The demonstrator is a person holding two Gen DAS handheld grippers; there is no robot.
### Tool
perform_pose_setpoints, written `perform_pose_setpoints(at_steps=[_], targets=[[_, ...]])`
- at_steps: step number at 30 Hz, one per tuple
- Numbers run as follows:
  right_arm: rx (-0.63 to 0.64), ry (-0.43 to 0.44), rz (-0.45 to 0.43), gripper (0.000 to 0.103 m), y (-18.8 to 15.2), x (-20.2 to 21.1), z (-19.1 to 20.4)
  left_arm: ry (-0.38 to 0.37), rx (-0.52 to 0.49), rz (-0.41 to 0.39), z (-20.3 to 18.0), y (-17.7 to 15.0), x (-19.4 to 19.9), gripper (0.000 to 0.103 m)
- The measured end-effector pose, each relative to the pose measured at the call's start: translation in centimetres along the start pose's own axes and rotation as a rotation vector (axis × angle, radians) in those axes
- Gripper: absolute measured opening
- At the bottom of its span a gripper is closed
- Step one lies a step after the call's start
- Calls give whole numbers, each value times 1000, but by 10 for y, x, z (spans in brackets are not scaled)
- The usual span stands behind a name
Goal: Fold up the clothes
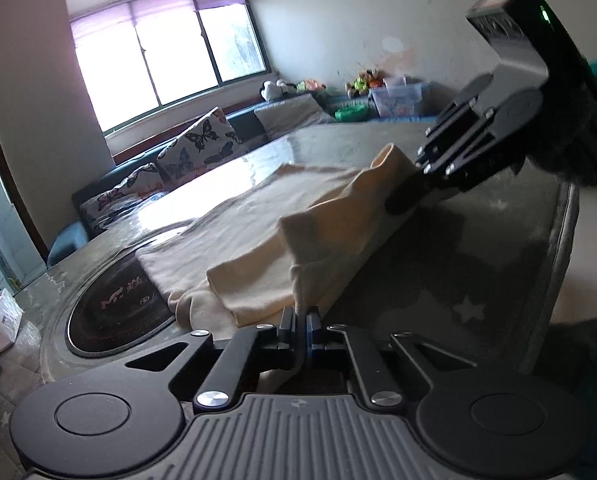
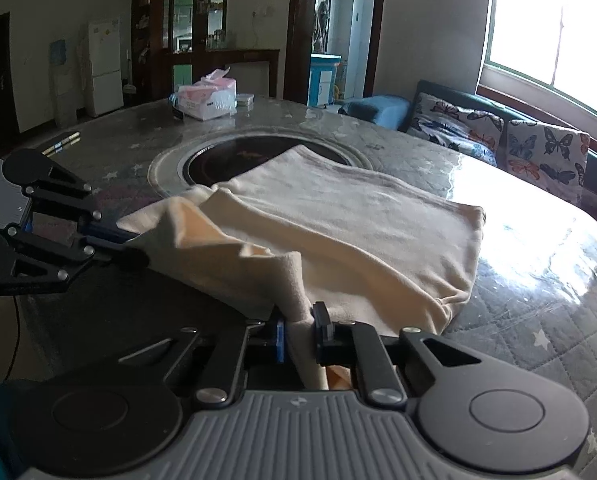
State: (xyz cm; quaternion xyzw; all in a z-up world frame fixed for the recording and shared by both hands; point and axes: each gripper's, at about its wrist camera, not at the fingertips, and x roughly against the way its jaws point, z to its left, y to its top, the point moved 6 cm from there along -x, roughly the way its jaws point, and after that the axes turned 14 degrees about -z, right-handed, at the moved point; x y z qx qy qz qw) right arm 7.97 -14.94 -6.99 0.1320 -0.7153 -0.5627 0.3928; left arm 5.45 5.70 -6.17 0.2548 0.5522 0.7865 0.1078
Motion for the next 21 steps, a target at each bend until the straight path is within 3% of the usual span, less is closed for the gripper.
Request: perform_pose_setpoints(at_steps=[10,21], targets=[[6,24,-50,10,13,37,12,-36,56,-39,-4,24,38,5],[5,116,-7,10,16,104,58,-65,110,-72,-17,43,95,5]])
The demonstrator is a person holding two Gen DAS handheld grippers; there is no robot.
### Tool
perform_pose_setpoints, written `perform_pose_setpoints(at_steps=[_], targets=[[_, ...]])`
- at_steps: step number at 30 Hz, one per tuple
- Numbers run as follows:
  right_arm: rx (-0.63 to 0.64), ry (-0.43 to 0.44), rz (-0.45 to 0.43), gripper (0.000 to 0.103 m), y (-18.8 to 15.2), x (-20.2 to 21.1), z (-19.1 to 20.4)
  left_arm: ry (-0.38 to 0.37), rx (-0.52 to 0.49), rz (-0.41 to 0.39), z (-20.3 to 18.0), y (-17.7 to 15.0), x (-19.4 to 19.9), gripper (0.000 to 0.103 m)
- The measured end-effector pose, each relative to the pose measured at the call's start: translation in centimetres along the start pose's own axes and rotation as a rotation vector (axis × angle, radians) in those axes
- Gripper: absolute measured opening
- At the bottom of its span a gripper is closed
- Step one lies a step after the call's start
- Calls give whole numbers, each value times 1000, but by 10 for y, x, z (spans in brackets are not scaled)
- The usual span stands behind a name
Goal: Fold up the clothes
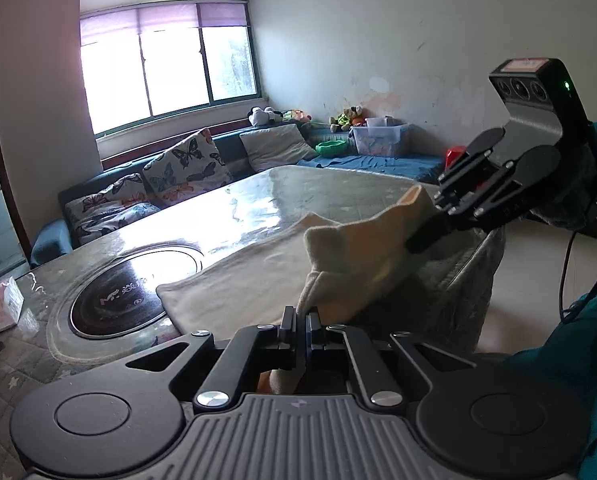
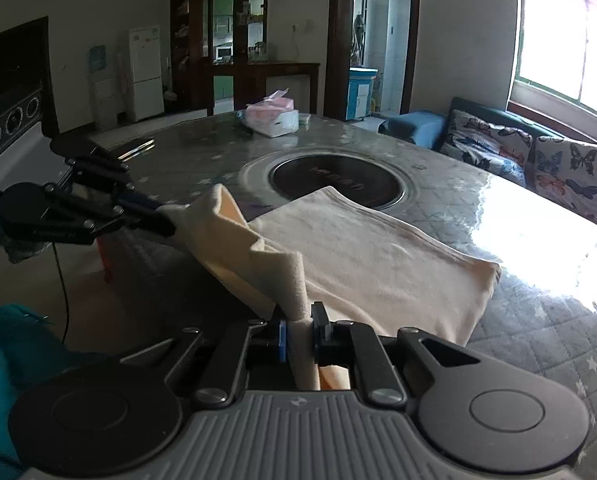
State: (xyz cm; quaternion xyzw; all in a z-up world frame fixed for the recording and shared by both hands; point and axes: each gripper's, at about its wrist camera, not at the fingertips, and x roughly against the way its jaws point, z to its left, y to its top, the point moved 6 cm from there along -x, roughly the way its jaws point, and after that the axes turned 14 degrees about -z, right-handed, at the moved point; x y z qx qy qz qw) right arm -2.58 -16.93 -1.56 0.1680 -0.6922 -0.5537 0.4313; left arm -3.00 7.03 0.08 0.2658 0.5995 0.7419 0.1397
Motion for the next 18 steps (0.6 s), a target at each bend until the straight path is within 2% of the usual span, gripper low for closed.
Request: perform_pose_setpoints(at_steps=[6,12,18], targets=[[-12,-27,-3,10,14,-7,-11,35,15,-28,18,8,-21,5],[-18,-70,-21,10,40,-29,-44,92,13,-62,53,28,-67,5],[-43,-122,-1,10,55,-76,-91,162,21,-13,90,32,-130,5]])
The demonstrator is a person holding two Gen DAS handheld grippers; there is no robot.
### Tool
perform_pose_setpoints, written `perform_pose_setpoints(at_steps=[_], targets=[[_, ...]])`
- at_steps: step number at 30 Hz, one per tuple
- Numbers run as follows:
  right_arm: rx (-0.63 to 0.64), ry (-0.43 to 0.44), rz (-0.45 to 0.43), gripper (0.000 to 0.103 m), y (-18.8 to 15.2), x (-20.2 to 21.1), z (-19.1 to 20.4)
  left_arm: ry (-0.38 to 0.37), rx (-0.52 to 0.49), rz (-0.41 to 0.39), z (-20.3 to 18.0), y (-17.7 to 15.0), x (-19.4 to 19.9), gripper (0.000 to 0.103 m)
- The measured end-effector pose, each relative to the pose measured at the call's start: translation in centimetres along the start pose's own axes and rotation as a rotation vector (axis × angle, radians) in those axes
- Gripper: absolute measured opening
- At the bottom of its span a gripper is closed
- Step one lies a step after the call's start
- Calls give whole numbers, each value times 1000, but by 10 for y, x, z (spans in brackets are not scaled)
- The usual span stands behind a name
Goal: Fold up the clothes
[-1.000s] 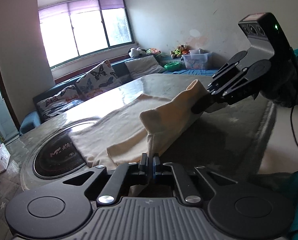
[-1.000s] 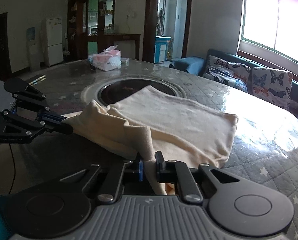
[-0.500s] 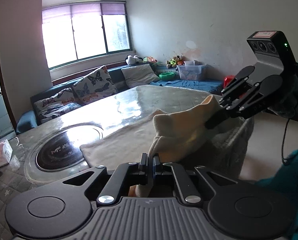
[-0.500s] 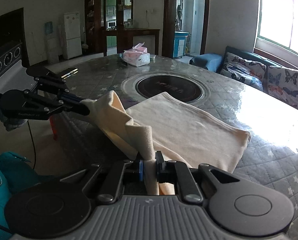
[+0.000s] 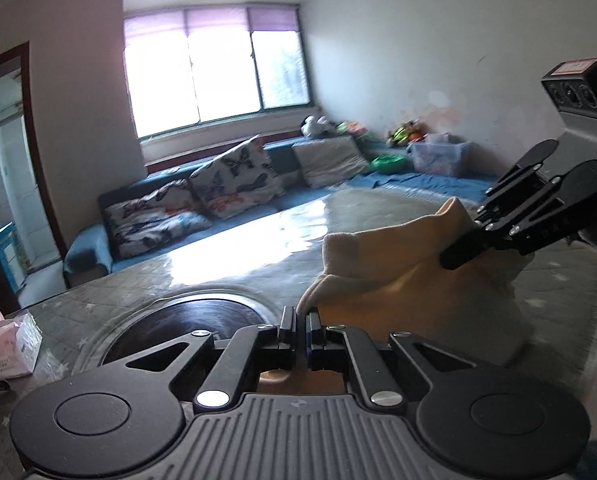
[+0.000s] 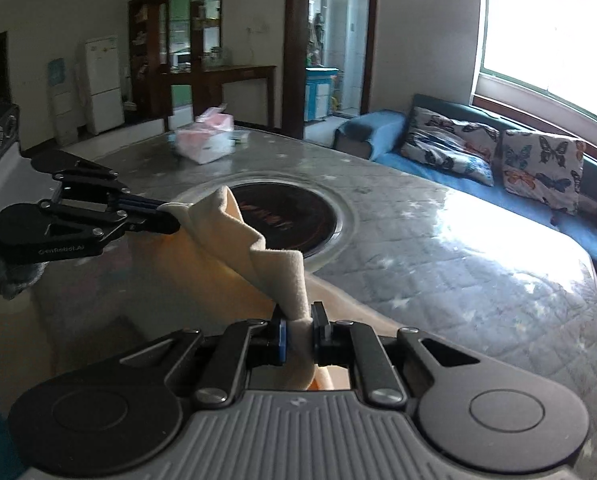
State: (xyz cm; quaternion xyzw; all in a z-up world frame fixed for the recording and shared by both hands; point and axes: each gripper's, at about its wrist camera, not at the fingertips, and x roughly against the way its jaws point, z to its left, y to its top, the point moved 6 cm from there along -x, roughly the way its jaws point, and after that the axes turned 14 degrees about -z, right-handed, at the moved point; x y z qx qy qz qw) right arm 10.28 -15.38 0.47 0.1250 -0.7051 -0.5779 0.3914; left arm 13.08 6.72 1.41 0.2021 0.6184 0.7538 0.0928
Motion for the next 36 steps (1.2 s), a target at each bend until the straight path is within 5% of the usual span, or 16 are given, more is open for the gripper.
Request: perform_pose_setpoints(at_steps=[11,15,20,25,36], targets=[[-108,-137,69,17,-39,-89,-46,123,77,192,27,-62,-91,10],[-193,-192,42,20,-45,-91,-63,169,95,198,34,-64,-88,24],[-223,-177,-21,20,-35,-77,-60,198,132,168,36,-47,-72,24],[-214,-127,5,35,-32,-94,-47,165,178,133,21,-35,-51,38],[-212,-164,57,45,-40,-134,-44,94,159,186,-9,-60,-37,40]])
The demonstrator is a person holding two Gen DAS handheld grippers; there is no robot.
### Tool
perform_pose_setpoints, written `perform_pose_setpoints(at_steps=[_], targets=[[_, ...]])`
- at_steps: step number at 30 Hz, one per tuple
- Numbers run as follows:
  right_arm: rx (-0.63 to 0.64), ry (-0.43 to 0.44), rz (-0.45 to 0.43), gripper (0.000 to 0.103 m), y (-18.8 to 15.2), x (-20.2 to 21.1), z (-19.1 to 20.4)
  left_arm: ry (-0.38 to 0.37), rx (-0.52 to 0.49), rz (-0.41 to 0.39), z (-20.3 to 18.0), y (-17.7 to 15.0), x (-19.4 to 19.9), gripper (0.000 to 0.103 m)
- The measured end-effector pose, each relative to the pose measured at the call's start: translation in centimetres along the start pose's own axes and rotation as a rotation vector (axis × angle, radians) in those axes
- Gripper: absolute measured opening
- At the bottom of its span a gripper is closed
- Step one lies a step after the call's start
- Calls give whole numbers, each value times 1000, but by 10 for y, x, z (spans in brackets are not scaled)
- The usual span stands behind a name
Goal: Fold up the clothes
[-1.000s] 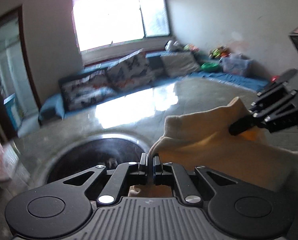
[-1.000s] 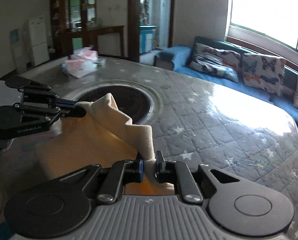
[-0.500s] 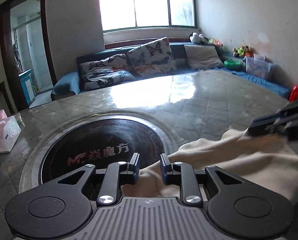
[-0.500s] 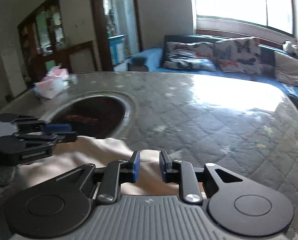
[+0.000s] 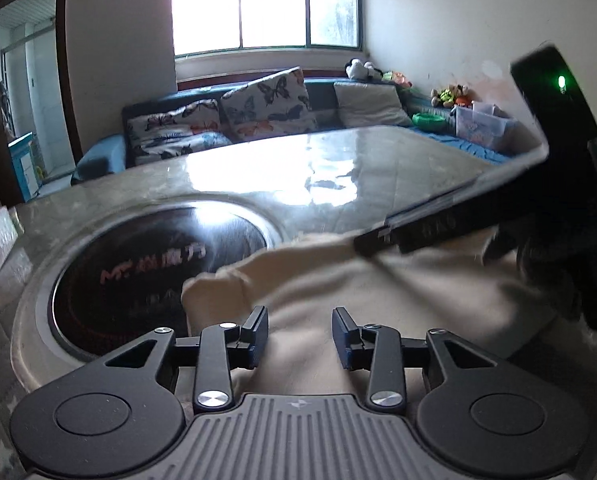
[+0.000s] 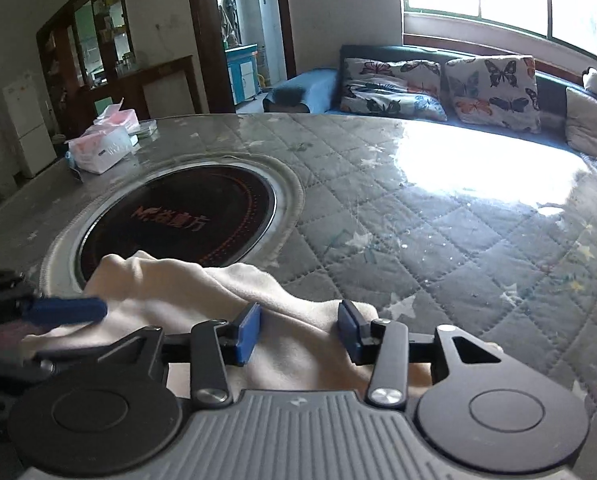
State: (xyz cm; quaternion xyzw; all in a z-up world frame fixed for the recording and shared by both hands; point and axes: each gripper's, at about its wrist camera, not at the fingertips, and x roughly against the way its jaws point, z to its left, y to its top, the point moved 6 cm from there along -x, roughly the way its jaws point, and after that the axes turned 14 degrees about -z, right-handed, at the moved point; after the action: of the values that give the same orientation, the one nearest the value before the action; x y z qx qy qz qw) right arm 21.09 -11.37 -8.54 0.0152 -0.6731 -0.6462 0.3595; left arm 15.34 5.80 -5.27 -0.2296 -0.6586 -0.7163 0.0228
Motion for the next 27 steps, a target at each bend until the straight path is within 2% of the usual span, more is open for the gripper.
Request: perform_pose_setpoints(at_steps=[5,10,17,20,24,27], targets=[[11,-13,2,46,4,0,4,10,31,-15,5,0,5,46],[51,55,-10,46,16,4,30,14,52,-20,9,-1,8,47],[102,74,49,47,13,-31,52,12,77,-21,11,-8,12,52],[103,67,57,52,12,-41,54,6,84,-20,11,-10,14,54],[101,72,42,52,17,-39,52,8,91,-21,14,-8,15,54],[93,66,6,53,25,-22,46,18,93,-32,17,0,16,54]])
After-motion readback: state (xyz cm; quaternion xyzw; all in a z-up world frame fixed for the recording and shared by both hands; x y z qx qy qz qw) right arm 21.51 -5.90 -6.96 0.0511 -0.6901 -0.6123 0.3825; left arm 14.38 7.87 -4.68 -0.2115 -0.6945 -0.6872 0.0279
